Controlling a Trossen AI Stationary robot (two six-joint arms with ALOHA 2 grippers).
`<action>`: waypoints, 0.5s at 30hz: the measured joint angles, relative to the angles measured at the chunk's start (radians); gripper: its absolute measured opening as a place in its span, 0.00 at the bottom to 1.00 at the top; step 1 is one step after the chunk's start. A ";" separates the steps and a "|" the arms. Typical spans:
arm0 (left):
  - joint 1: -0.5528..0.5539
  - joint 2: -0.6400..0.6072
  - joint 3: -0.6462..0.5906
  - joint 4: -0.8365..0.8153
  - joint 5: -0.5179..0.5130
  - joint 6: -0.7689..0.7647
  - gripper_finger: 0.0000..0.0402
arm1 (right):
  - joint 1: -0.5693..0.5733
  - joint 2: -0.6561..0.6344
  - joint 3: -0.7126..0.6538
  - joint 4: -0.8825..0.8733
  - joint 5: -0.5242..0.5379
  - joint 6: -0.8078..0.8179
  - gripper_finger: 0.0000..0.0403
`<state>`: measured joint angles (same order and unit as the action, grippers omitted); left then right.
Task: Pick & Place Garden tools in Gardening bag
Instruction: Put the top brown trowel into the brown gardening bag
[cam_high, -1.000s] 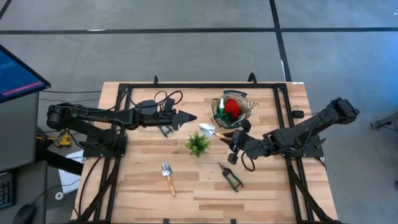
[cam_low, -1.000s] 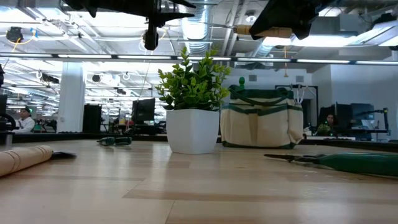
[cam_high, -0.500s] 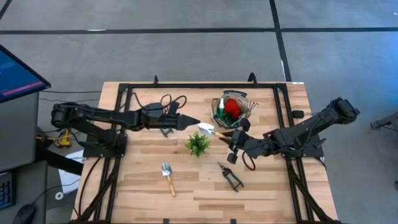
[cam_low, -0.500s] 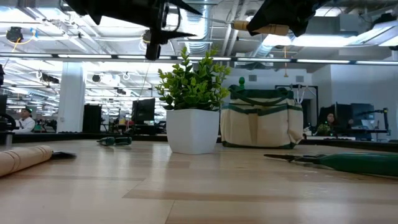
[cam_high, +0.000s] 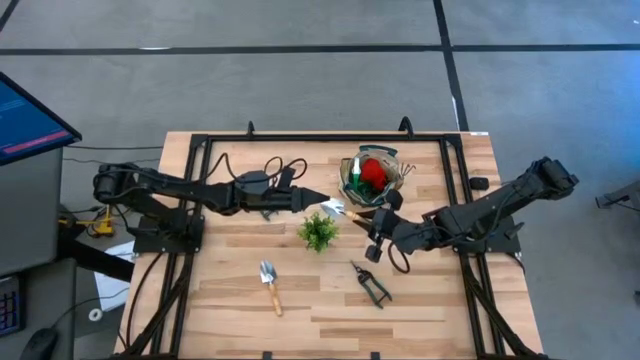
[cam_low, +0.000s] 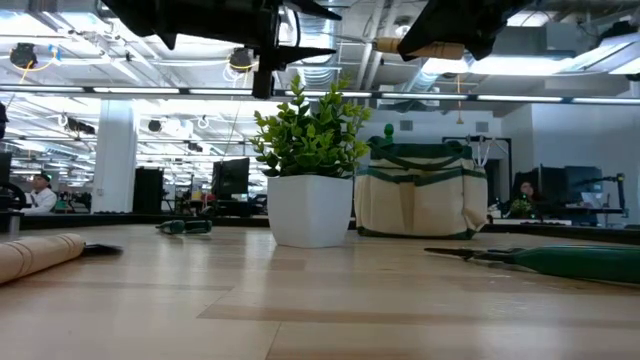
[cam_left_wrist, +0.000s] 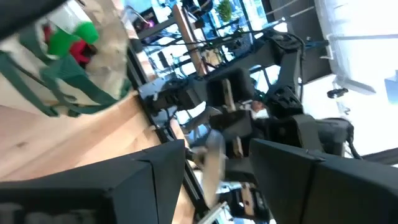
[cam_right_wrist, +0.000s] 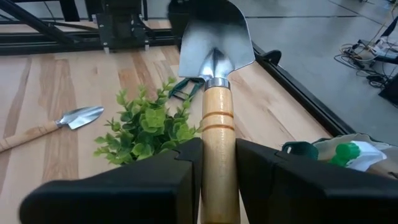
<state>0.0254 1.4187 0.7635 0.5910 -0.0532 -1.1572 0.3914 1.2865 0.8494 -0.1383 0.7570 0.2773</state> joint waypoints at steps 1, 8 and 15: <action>-0.007 0.002 0.000 0.003 0.000 0.000 0.43 | -0.004 0.000 0.000 0.000 0.000 0.000 0.15; -0.039 0.004 0.000 0.003 -0.041 0.000 0.42 | -0.021 0.000 0.000 0.001 0.000 0.000 0.15; -0.047 0.004 0.000 0.003 -0.128 0.020 0.42 | -0.021 0.000 0.000 0.011 -0.031 0.001 0.15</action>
<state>-0.0216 1.4231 0.7635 0.5941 -0.1813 -1.1372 0.3702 1.2869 0.8497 -0.1269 0.7262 0.2779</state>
